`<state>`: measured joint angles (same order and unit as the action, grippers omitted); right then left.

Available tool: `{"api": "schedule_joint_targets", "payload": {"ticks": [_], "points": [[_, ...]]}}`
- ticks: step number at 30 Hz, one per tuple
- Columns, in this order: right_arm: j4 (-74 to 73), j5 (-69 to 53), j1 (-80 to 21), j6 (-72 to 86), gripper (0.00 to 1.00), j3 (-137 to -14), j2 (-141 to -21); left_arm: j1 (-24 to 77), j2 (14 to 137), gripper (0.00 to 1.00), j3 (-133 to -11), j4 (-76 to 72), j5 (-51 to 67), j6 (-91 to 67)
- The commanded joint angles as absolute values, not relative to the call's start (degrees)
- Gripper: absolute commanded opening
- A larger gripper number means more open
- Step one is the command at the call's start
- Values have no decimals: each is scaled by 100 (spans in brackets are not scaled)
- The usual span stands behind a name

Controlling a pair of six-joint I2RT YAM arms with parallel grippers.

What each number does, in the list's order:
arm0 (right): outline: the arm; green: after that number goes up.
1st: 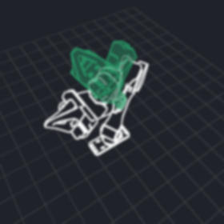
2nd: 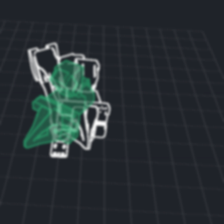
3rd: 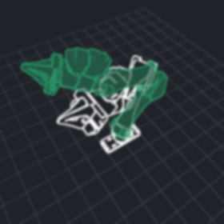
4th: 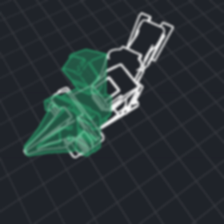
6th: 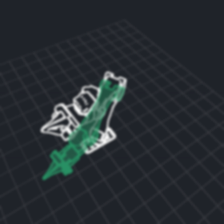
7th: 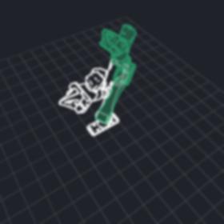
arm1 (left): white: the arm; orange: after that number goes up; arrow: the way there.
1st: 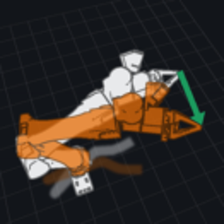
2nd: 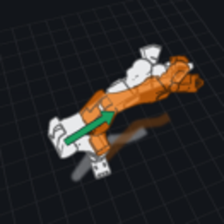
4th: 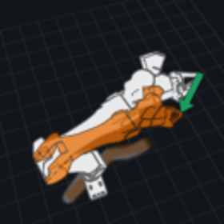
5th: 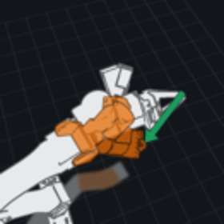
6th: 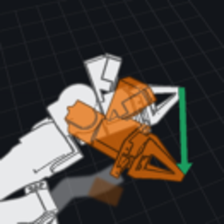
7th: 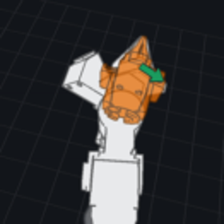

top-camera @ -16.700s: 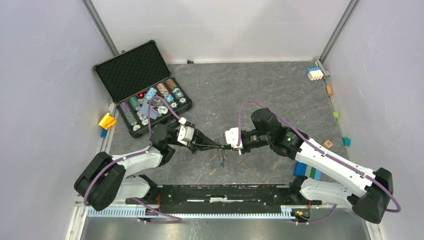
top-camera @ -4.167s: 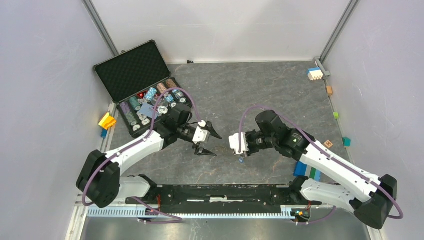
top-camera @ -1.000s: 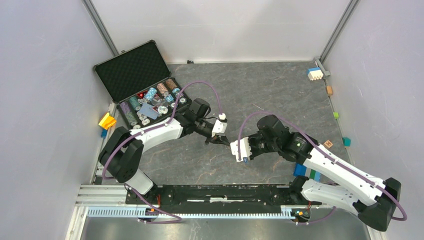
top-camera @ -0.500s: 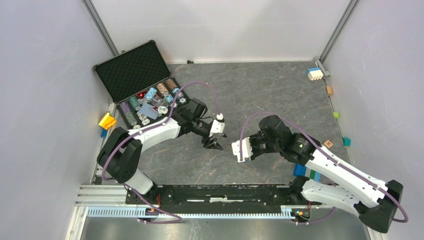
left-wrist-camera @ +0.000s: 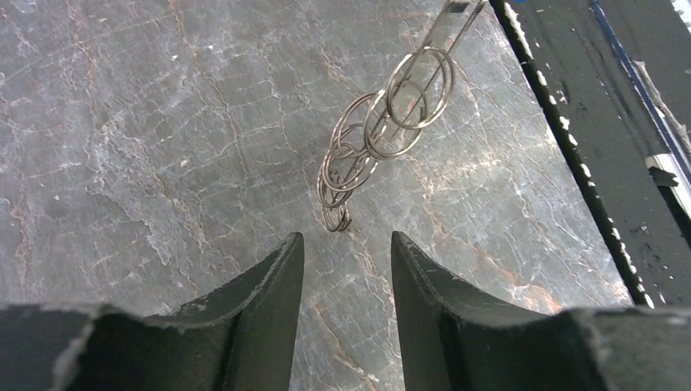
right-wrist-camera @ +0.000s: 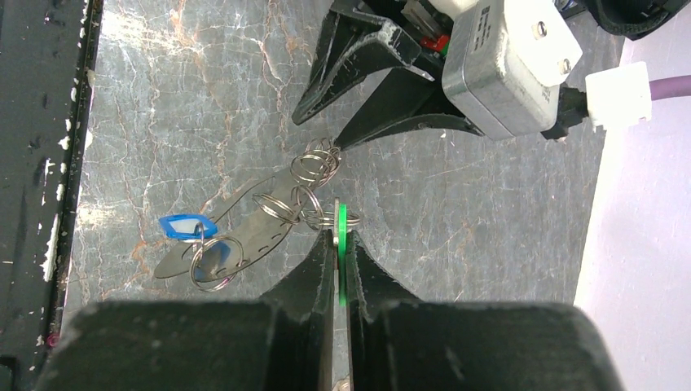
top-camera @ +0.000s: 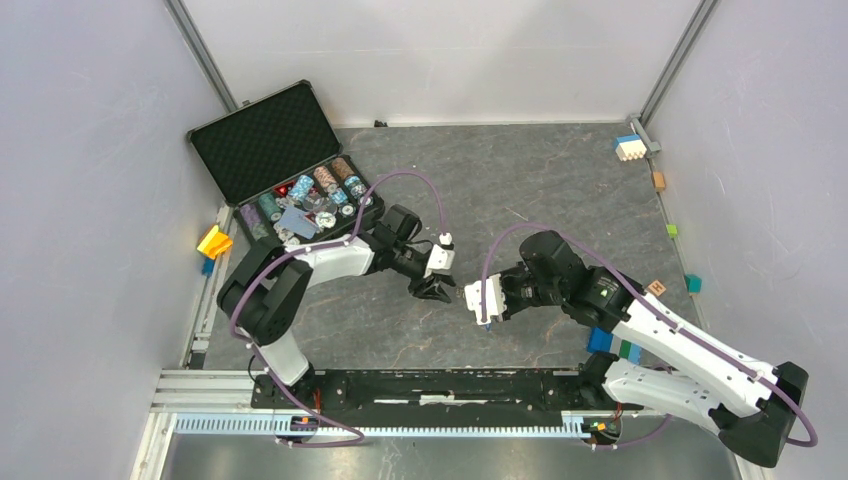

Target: Put the keys on the keyring

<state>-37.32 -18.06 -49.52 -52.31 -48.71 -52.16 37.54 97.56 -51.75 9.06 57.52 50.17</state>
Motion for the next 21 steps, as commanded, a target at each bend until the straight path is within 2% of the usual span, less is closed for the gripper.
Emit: {"api": "schedule_joint_targets", "payload": {"ticks": [1,10,16,19,21], "points": [[-3535,-1865,-4975,-5186,0,-4946,-5097,3830,9906,49,-5177,280,6038,4729],[-3532,-1854,-4970,-5185,0,-4935,-5089,3876,10063,52,-5131,-519,6009,4012],[-3551,-1803,-4975,-5186,0,-4927,-5052,3876,10134,32,-5185,-596,5982,3833],[-3556,-1774,-4975,-5193,0,-4923,-5036,3876,10092,26,-5209,-325,5873,4012],[-3559,-1739,-4975,-5201,0,-4922,-5030,3876,10041,19,-5256,-45,5762,4257]]}}
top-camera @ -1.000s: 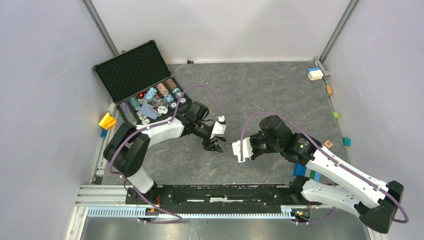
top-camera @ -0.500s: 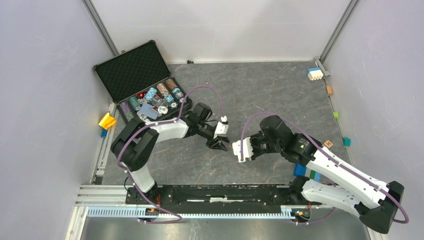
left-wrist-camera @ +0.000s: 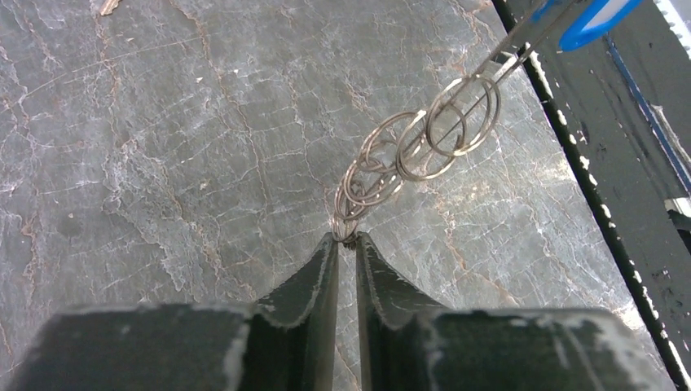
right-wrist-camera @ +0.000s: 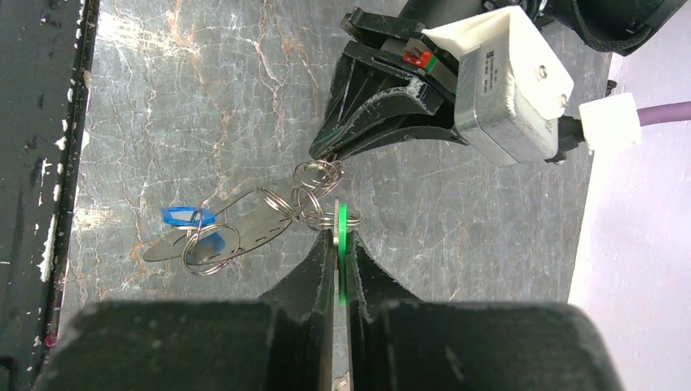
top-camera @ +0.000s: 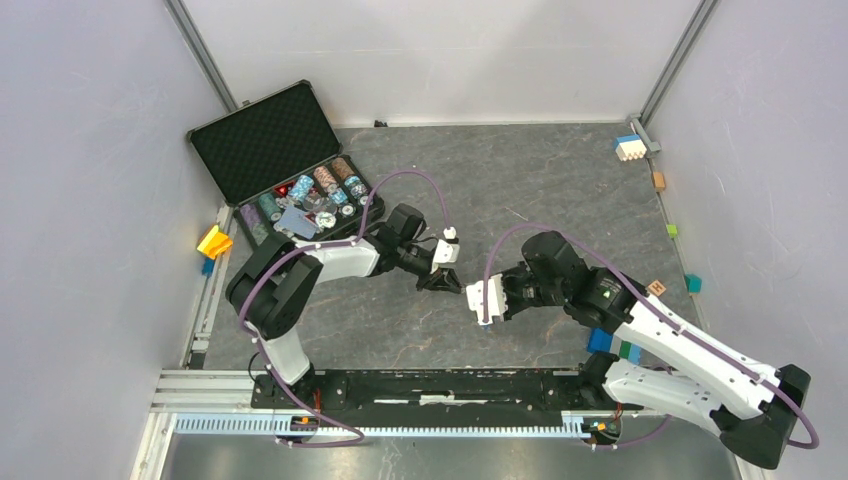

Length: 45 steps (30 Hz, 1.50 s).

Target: Put the keys on the keyring

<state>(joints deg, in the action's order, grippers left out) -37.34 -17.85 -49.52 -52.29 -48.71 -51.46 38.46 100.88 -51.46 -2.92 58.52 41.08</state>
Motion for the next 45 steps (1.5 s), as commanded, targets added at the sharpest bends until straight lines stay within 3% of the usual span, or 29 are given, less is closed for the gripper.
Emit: {"api": "schedule_joint_targets", "payload": {"ticks": [1,4,21,36,45], "points": [[-3570,-1718,-4975,-5202,0,-4915,-5031,3883,10000,15,-5277,163,5694,4320],[-3559,-1659,-4976,-5212,0,-4880,-5006,3871,9879,3,-5371,626,5533,4596],[-3307,-1631,-4928,-5083,3,-4494,-4945,3876,9078,2,-5467,822,5300,4256],[-2964,-1034,-4897,-4791,30,-4066,-5123,3897,8619,2,-5854,1997,3850,4548],[-2159,-1023,-4737,-4479,47,-3552,-5034,3989,8507,2,-5900,2204,3592,4773]]}}
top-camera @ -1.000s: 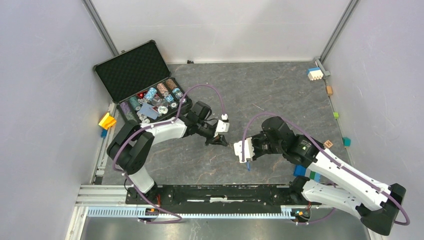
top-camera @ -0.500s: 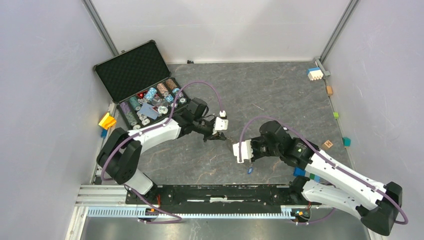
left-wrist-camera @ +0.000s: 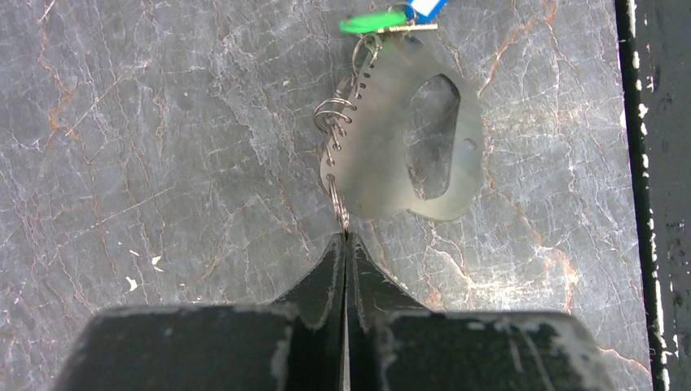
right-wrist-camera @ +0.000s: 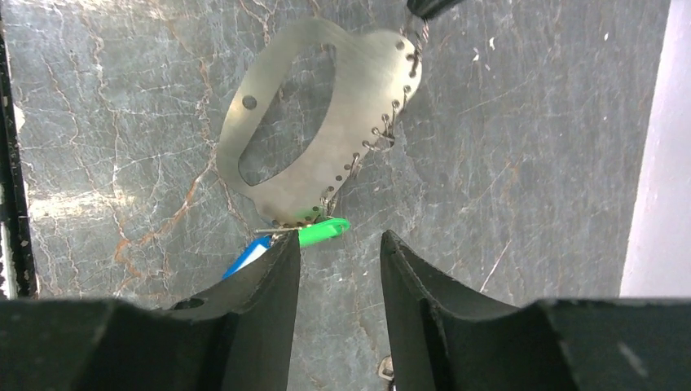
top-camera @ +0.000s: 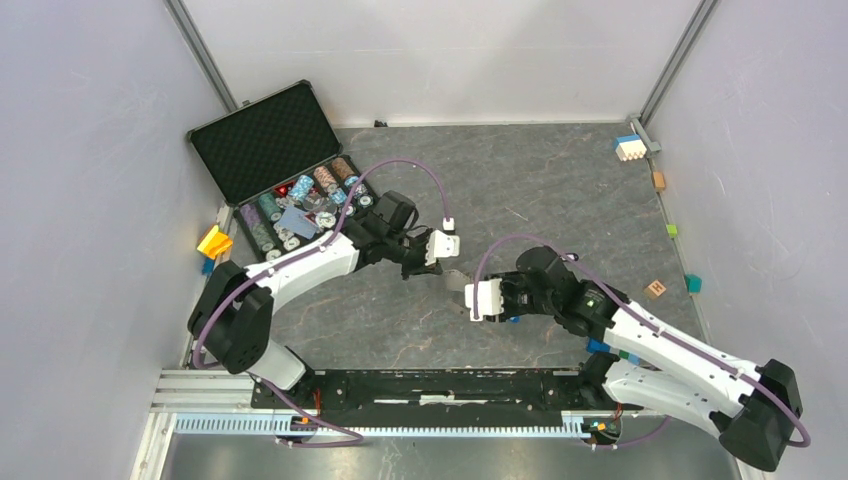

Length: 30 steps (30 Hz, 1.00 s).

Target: Put the keys on the keyring

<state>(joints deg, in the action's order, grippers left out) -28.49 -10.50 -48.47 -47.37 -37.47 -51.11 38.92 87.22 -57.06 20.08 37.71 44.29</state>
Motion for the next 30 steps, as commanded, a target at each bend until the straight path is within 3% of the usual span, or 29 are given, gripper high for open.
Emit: {"api": "schedule_joint_targets", "payload": {"ticks": [1,8,15,22,25,30], "points": [[-2018,-1101,-4672,-4474,47,-3482,-5036,4007,8483,2,-5898,2223,3570,4825],[-924,-2416,-4235,-4376,47,-3115,-5060,4060,8296,2,-5771,2224,3765,4975],[-535,-2391,-4148,-4199,46,-3118,-5320,4046,8414,2,-5619,2302,3326,5083],[-649,-2333,-4135,-4193,48,-3131,-5392,4043,8965,38,-5783,2795,3076,5503],[-726,-2274,-4129,-4220,48,-3096,-5281,4043,9183,46,-5810,2865,3058,5709],[-894,-2270,-4100,-4269,48,-3070,-5151,4051,9505,49,-5920,2919,3088,5934]]}}
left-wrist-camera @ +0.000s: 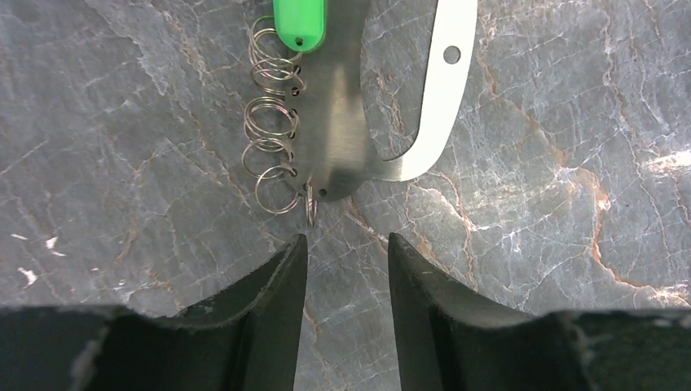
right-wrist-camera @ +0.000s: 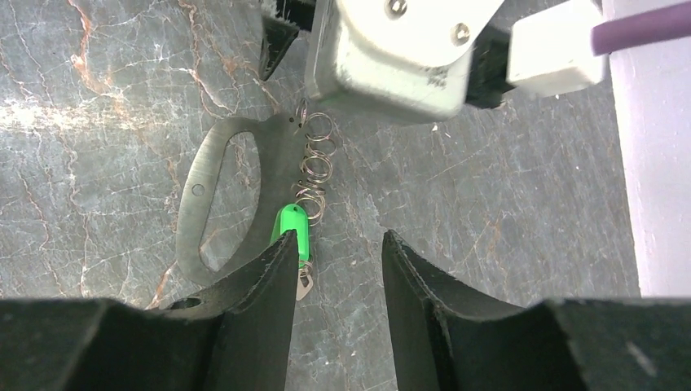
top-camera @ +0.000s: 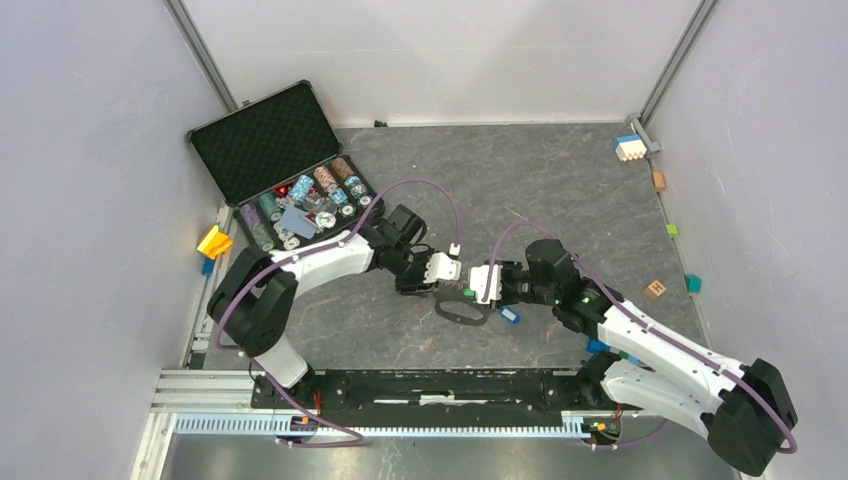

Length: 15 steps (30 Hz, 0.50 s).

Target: Put the keys on the keyring

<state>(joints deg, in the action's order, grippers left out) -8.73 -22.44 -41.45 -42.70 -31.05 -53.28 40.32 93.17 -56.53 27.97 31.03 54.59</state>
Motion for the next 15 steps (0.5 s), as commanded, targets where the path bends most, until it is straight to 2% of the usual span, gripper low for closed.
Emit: {"api": "schedule_joint_targets", "payload": {"ticks": [1,12,15], "points": [[-917,-2280,-4104,-4276,48,-3059,-5134,4052,9585,49,-5972,2920,3085,5920],[-1060,-2414,-4059,-4359,48,-2997,-5062,4091,10050,47,-6306,2919,2945,5842],[-1080,-2420,-4052,-4377,47,-2998,-5072,4102,10062,44,-6302,2918,2971,5853]]}}
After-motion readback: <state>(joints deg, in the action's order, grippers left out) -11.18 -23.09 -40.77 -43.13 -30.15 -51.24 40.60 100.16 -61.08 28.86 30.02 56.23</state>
